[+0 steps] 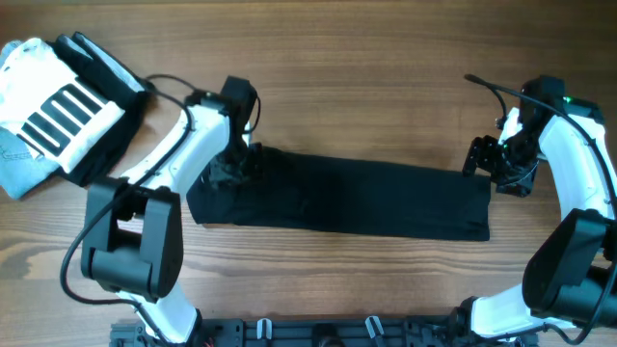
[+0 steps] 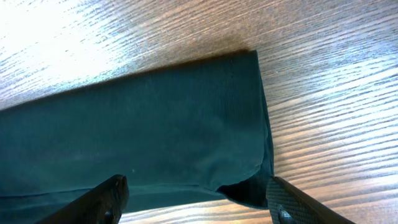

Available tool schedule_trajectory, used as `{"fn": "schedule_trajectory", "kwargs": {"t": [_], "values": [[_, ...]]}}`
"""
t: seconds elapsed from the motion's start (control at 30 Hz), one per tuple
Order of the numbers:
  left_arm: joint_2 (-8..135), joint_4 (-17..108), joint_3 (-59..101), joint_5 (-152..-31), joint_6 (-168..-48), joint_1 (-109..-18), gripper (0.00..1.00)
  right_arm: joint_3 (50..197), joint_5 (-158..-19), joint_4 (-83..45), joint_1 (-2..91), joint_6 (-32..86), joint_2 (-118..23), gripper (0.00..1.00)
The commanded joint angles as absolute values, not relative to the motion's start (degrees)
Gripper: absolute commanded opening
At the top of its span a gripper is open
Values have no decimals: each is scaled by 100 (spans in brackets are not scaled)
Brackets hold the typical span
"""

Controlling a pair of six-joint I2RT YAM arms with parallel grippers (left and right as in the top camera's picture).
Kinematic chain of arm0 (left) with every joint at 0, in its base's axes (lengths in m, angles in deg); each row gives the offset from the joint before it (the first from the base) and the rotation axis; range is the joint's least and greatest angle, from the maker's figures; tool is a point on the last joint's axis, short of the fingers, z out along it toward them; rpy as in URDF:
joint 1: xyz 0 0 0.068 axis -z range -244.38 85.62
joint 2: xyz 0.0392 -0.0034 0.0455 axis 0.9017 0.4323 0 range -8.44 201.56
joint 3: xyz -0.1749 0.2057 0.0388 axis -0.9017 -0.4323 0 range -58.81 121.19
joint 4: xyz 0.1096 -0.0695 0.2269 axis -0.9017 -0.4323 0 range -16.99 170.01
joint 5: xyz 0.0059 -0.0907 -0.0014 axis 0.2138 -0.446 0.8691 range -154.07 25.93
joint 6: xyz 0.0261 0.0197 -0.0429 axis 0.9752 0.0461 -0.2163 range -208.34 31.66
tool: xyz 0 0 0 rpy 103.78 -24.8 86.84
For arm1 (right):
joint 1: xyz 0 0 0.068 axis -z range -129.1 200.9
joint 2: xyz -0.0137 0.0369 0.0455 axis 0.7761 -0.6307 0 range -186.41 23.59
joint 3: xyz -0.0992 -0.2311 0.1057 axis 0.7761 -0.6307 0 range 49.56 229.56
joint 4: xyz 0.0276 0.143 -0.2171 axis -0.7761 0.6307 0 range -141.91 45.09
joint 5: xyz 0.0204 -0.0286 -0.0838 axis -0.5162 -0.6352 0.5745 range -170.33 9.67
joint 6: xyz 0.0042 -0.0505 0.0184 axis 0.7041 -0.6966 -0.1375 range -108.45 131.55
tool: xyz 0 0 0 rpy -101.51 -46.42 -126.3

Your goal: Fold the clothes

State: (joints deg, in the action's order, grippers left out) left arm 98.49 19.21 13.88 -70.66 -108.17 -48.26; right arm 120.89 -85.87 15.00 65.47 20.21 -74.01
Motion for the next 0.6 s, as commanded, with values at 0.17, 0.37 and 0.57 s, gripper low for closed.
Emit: {"fn": "schedule_trajectory", "kwargs": {"t": [0.17, 0.37, 0.57], "values": [[9513, 1901, 946, -7090, -10835, -4886, 4, 12046, -8547, 1518, 6577, 1905, -7381, 76], [9222, 1923, 942, -6056, -11630, -5502, 4, 12046, -8359, 1640, 6577, 1954, -7381, 77], [9274, 1973, 942, -6124, -11611, -5550, 33, 12030, -8362, 1846, 6577, 1914, -7381, 86]]}}
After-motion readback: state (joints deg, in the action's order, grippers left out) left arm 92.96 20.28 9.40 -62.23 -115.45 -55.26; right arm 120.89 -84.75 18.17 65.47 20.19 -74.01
